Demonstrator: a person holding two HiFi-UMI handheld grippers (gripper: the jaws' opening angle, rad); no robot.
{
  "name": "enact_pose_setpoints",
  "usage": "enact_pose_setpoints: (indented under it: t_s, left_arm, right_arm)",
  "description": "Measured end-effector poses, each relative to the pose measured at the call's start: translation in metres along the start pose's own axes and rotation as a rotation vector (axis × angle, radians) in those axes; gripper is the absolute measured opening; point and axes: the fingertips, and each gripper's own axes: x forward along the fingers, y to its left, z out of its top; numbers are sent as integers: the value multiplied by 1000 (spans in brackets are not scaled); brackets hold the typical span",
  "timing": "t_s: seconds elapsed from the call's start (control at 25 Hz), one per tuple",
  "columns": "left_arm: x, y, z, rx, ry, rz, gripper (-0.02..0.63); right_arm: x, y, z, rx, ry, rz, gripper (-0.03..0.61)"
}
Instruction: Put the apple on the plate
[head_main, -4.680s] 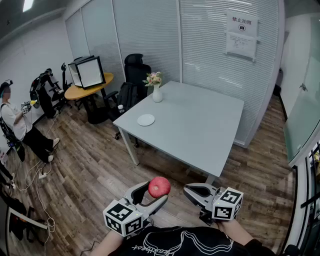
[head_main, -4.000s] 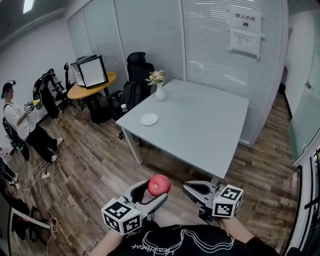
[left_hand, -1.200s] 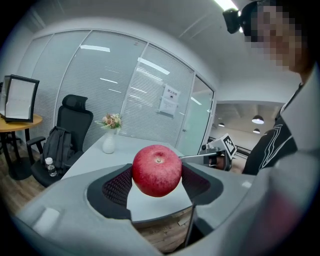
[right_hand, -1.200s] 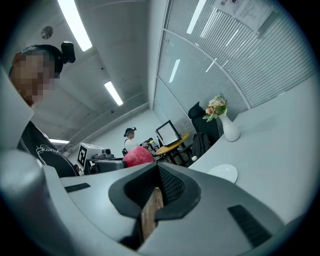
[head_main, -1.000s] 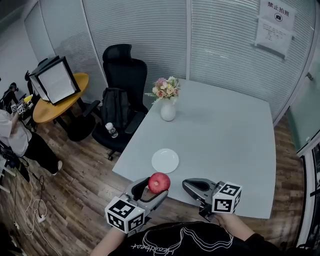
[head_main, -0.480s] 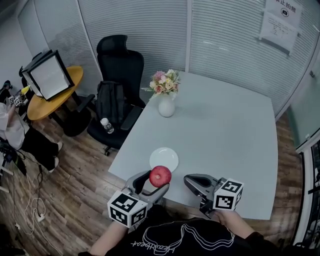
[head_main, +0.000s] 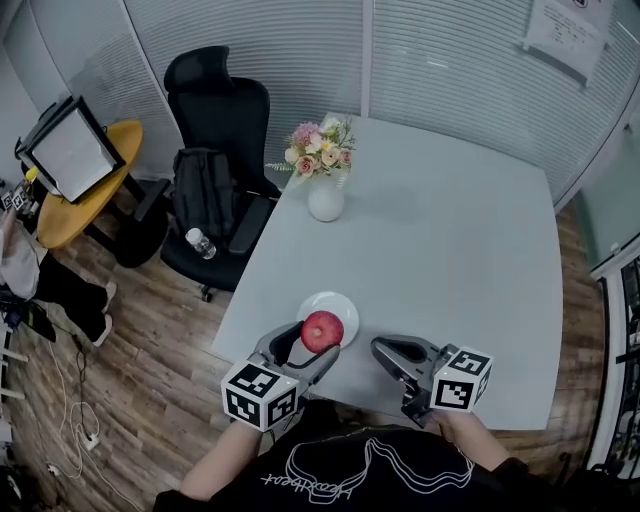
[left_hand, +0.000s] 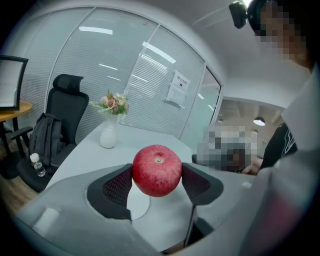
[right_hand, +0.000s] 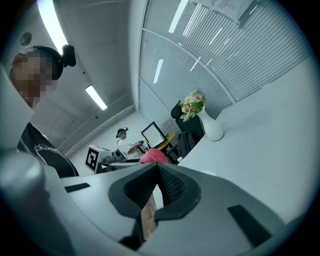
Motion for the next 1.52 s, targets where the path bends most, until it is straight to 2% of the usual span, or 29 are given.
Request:
enact_pose_setpoints:
  t_s: [0.28, 0.6, 0.84, 1.16, 1.52]
  left_arm:
    - [37, 35, -25, 30, 96, 15, 318]
    - [75, 62, -60, 103, 195, 18, 318]
    - [95, 81, -89, 106, 262, 23, 318]
    - [110, 89, -111, 143, 309, 40, 318]
    - [117, 87, -114, 202, 295, 53, 318]
  right_arm:
    - [7, -23, -3, 44, -9, -41, 8]
    - [4, -49, -5, 92, -28, -111, 8]
    - [2, -59, -10, 122, -36, -150, 8]
    - [-5, -63, -18, 156, -37, -182, 8]
    - [-9, -67, -30, 180, -17, -187, 8]
